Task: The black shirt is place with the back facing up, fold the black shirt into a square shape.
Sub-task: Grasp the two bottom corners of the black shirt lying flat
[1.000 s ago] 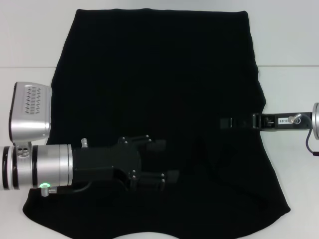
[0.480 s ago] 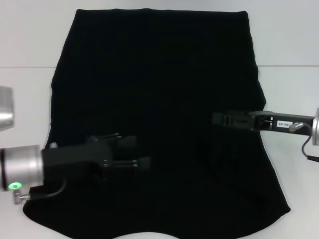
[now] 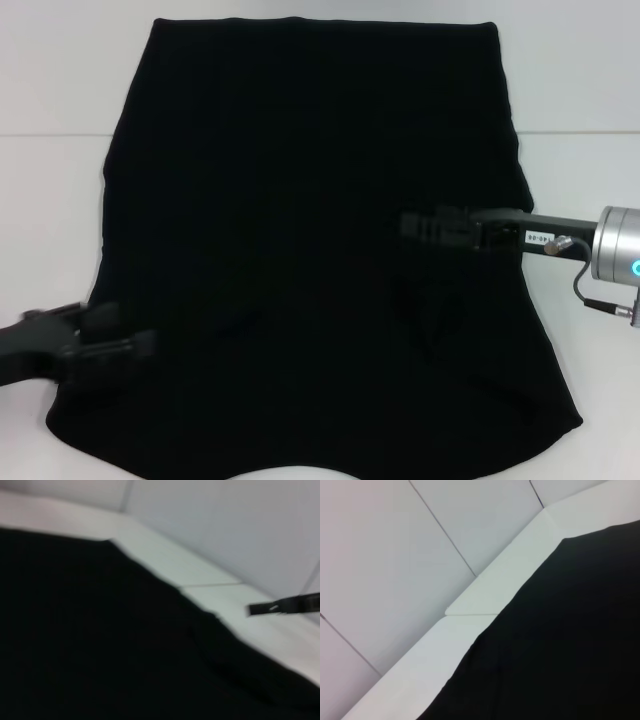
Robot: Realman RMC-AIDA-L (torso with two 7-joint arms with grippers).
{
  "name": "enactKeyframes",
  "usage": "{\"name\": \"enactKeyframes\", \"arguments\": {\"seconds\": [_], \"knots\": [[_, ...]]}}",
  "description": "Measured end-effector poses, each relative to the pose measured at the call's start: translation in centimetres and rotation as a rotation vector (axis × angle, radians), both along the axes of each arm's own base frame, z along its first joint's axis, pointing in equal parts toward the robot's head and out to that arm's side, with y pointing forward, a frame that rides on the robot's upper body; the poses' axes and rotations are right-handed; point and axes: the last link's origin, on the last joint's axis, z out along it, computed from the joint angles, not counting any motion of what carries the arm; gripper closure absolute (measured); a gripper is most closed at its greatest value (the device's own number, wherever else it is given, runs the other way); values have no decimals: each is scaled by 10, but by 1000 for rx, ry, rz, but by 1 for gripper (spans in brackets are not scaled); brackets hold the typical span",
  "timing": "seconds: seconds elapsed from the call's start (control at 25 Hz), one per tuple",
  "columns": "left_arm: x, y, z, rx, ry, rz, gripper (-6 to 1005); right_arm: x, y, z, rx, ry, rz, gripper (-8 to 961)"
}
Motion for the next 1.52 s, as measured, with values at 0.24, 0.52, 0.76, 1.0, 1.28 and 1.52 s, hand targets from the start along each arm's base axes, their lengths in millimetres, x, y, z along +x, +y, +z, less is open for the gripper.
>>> {"name": "enactKeyframes", "arguments": {"seconds": [0.24, 0.52, 0.76, 1.0, 1.28, 1.52], "knots": [[-23, -15, 14, -36, 60, 130, 159, -7, 2, -2, 0, 13, 11, 8], [-33, -22, 14, -82, 107, 182, 161, -10, 2, -3, -6, 18, 15, 8], [-35, -23, 13, -87, 121, 190, 163, -10, 2, -3, -7, 20, 15, 9], [-38, -22, 13, -80, 136, 199, 164, -8, 2, -3, -4, 16, 16, 9], [-42, -21, 13, -79, 160, 216, 170, -8, 3, -1, 1, 13, 17, 10], [-42, -20, 13, -74, 171, 212, 196, -8, 3, 0, 6, 11, 16, 10]]}}
